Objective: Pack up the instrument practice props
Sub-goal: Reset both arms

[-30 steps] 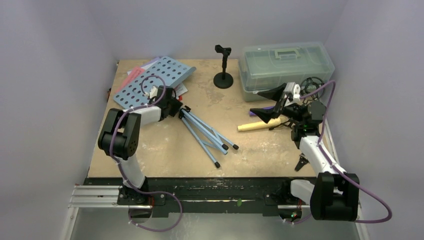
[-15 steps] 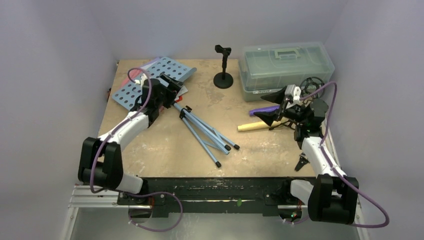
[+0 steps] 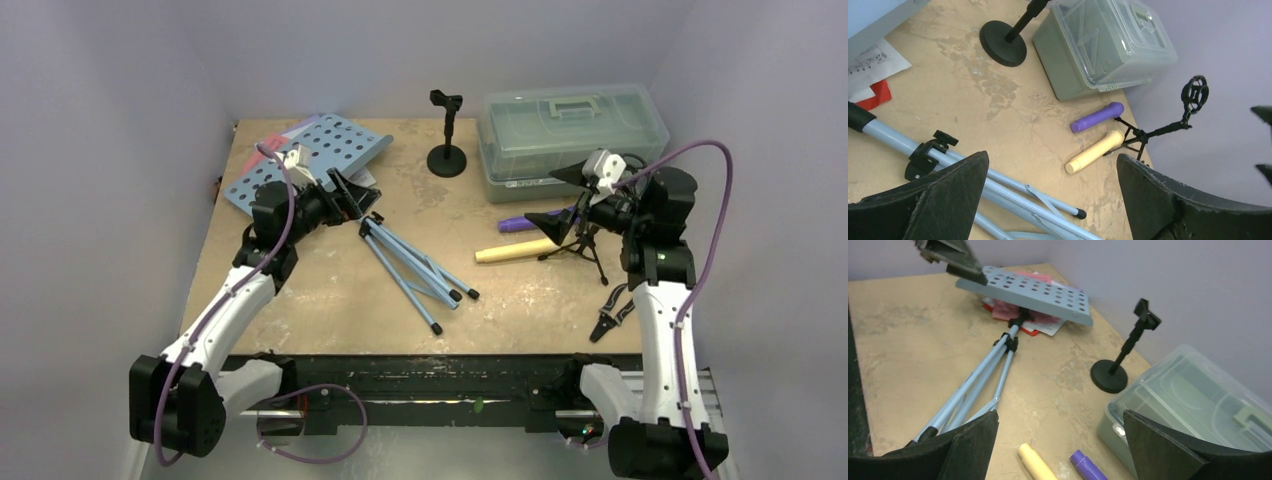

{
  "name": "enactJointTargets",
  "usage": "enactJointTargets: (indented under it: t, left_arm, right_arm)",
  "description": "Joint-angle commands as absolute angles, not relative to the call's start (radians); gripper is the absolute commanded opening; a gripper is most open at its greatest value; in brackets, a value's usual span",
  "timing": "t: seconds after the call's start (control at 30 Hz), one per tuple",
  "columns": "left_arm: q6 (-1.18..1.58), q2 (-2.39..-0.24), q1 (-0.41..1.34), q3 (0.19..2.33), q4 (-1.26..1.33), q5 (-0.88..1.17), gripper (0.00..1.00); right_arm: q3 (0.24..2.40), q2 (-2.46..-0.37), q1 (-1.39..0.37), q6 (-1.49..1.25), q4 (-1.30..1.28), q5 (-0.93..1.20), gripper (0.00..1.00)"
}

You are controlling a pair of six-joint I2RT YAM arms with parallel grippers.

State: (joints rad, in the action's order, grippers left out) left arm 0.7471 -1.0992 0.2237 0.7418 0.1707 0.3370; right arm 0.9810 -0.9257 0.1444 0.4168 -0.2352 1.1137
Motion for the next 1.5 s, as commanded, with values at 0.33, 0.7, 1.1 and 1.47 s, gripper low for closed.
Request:
enactJointTargets:
  t: [0.33, 0.7, 1.1, 1.47]
  left_arm:
    - [0.444, -0.973, 0.216, 1.026, -0.178, 0.211, 1.00]
    - [0.446, -0.897, 0.216, 1.042, -0.220, 0.179, 1.00]
    - [0.444, -0.863, 0.216, 1.030, -0.222, 0.186, 1.00]
    - [0.452, -0.834, 0.216, 1.000, -0.204, 0.212, 1.00]
  right_arm:
    - [1.317, -0.747, 0.187, 0.134, -0.558, 0.686, 0.99]
    - [1.323, -0.677, 0.216, 0.075, -0.582, 0.642, 0.99]
    - [1.327, -0.644, 0.240, -0.020, -0.580, 0.596, 0.99]
    - [1.310, -0.621, 0.267, -0.014, -0.594, 0.596, 0.99]
